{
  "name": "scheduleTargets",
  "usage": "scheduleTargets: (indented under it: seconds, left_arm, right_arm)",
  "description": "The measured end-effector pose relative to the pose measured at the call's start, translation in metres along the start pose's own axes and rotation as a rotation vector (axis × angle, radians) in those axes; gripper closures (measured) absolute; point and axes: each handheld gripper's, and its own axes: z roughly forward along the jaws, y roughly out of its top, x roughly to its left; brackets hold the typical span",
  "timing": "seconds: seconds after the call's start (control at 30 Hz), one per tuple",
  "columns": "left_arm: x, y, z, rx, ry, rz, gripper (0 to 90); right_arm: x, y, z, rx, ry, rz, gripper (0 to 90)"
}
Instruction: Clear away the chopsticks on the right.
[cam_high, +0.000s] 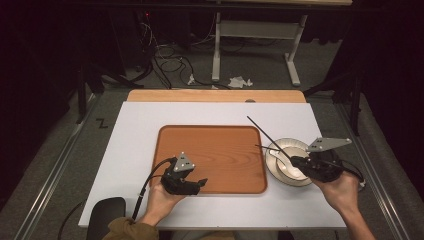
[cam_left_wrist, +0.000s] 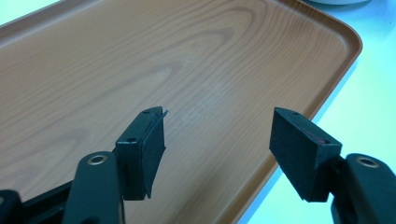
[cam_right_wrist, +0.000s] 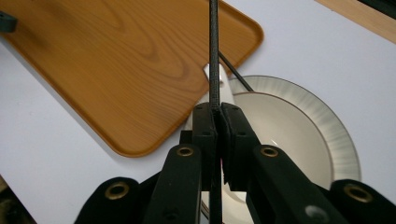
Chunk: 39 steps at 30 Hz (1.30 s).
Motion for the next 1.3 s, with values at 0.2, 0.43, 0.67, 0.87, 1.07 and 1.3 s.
scheduleTargets:
  seconds: [0.2, 0.43, 0.67, 0.87, 1.07, 1.3]
  left_arm:
    - [0.0, 0.0, 0.0, 0.002, -0.004, 0.002, 35.5]
    - [-0.001, 0.0, 0.0, 0.002, -0.006, 0.004, 35.5]
    - [-0.002, 0.0, 0.0, 0.007, -0.006, 0.003, 35.5]
    - [-0.002, 0.0, 0.001, 0.009, -0.008, 0.005, 35.3]
    - [-0.002, 0.0, 0.0, 0.007, -0.007, 0.005, 35.3]
    - [-0.002, 0.0, 0.0, 0.007, -0.008, 0.007, 35.2]
  right_arm:
    - [0.016, 0.009, 0.012, 0.009, 0.022, -0.016, 86.6]
    - [0.032, 0.014, 0.031, 0.014, 0.037, -0.02, 86.4]
    - [0.048, 0.016, 0.064, 0.072, 0.046, -0.036, 86.4]
    - [0.058, 0.014, 0.091, 0.155, 0.032, -0.054, 86.4]
    - [0.061, 0.016, 0.109, 0.185, 0.026, -0.038, 86.4]
    - [0.063, 0.013, 0.126, 0.224, 0.014, -0.028, 86.3]
